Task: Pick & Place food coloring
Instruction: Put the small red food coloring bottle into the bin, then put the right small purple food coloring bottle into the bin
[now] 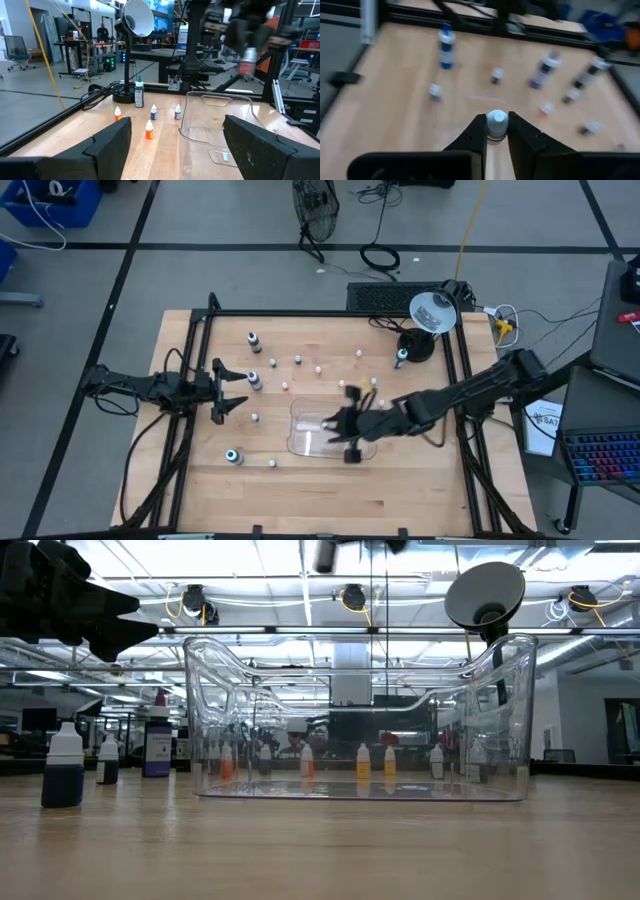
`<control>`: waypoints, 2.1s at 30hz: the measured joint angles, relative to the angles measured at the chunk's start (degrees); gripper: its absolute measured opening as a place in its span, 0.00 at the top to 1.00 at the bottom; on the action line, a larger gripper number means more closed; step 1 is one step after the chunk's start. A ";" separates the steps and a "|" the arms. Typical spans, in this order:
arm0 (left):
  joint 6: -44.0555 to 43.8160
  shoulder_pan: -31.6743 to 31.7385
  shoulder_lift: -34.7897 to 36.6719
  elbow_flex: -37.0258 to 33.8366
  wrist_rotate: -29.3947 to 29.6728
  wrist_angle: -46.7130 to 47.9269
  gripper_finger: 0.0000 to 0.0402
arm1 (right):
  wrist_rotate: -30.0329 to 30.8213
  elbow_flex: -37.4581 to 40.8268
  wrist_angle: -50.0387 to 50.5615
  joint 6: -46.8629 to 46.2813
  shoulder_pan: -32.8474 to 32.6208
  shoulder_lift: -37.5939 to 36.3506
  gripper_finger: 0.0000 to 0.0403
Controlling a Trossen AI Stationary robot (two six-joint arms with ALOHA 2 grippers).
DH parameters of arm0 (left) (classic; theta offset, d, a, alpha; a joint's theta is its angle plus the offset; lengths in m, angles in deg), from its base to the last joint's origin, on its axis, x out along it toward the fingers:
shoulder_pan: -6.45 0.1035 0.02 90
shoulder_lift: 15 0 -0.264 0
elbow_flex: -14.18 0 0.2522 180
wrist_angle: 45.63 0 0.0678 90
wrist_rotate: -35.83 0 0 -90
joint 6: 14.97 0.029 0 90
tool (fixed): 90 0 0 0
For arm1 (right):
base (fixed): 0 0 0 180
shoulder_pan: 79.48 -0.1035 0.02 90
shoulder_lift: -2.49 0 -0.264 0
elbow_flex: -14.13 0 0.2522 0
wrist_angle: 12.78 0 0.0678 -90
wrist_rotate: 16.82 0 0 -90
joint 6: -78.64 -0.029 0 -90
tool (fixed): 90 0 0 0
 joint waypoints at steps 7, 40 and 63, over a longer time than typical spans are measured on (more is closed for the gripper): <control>-0.01 0.00 0.00 0.00 0.00 0.00 0.23 | -4.66 -5.01 -2.28 -3.25 1.38 10.72 0.90; -0.01 0.01 0.00 -0.01 0.04 -0.02 0.23 | -4.69 -4.73 -0.11 -8.74 4.82 26.01 0.90; 0.00 0.00 0.00 -0.02 0.00 -0.02 0.23 | -5.59 -3.50 4.50 -11.36 4.63 16.56 0.61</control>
